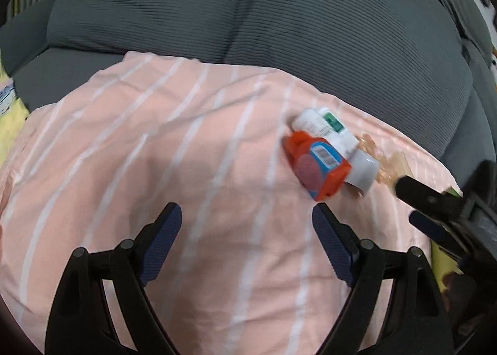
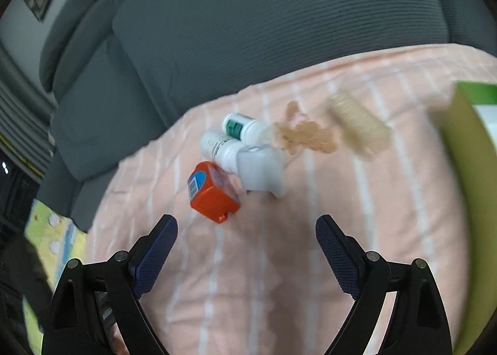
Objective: Organize rigid objects
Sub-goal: 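Move the right gripper back to the orange-and-blue bottle, then grasp the orange-and-blue bottle with the right gripper and lift, then lower the orange bottle into the white box and open the right gripper, then move the right gripper back to the grey-white inhaler piece, then grasp the grey-white inhaler piece with the right gripper and lift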
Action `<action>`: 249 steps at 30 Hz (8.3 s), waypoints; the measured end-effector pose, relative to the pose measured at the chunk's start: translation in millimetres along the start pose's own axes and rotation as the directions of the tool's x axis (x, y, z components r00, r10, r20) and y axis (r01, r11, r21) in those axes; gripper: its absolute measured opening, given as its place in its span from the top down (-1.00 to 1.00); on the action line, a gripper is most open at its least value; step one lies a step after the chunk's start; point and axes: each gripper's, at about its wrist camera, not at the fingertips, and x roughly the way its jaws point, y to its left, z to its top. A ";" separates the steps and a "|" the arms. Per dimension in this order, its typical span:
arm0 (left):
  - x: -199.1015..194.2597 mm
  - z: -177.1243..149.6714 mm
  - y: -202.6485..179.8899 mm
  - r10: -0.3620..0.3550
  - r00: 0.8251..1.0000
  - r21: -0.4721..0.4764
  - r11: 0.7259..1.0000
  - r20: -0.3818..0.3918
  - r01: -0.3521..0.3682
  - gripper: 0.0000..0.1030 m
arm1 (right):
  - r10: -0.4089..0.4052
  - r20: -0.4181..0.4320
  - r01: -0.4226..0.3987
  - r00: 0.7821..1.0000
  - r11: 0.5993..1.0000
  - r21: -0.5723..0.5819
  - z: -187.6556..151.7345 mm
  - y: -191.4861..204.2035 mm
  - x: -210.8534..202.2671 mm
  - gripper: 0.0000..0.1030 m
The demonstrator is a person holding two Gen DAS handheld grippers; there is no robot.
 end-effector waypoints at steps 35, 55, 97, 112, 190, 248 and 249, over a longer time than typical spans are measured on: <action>-2.7 -0.2 27.0 -0.005 1.000 -0.073 0.997 -0.026 0.003 -0.66 | 0.096 -0.122 -0.103 0.988 0.993 -0.051 -49.7 40.6 29.5 0.24; 12.6 -27.5 -10.5 -0.158 0.976 -0.008 0.987 -0.151 0.159 -0.66 | 0.023 -0.125 -0.020 0.992 1.000 0.022 -38.4 -15.4 1.3 -0.30; 25.2 -51.3 -70.3 -0.374 0.899 0.104 0.909 -0.228 0.404 0.39 | 0.177 -0.244 -0.166 0.953 0.984 0.068 -44.7 -24.2 37.8 -0.29; -47.2 -40.0 -147.7 -0.504 0.863 0.390 0.787 -0.040 0.478 0.47 | 0.193 0.079 -0.202 0.978 0.971 0.127 -20.5 -48.6 -63.8 -0.24; -8.7 -19.9 -61.1 -0.005 1.000 0.199 0.980 0.004 0.004 -0.57 | -0.158 0.180 0.151 0.971 0.987 0.055 -10.1 -53.3 -86.5 -0.84; 15.7 -27.2 -43.1 -0.186 0.971 0.174 0.962 -0.151 0.212 -0.57 | 0.053 -0.058 -0.051 0.997 0.998 0.028 -43.2 -27.0 -21.6 -0.25; 14.8 -29.1 -46.2 -0.193 0.969 0.187 0.957 -0.152 0.220 -0.57 | 0.058 -0.054 -0.056 0.997 0.998 0.039 -41.9 -29.9 -22.9 -0.26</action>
